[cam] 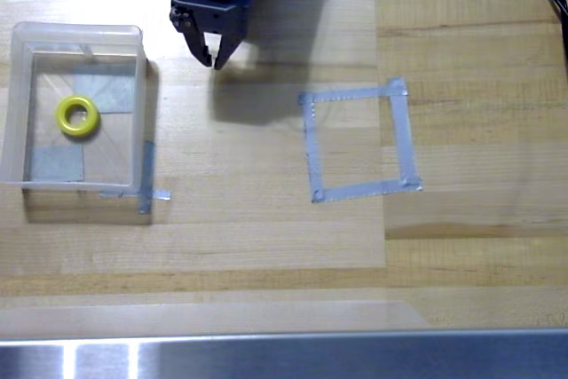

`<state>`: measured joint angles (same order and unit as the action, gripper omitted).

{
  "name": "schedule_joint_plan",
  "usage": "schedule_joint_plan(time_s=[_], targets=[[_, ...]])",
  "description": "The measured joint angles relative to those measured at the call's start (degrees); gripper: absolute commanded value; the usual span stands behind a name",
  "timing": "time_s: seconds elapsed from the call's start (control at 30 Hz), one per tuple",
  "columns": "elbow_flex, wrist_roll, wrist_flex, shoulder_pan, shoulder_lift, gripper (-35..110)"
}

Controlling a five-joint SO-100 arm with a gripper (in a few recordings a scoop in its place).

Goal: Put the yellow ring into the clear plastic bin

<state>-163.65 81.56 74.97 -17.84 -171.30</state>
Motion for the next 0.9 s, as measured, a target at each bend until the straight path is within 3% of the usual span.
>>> schedule_joint_plan(time_s=[0.43,0.9], targets=[[-5.3,7.9,10.6,1.8,-14.2,0],[-7.0,8.9,9.7,12.2,-14.2,0]])
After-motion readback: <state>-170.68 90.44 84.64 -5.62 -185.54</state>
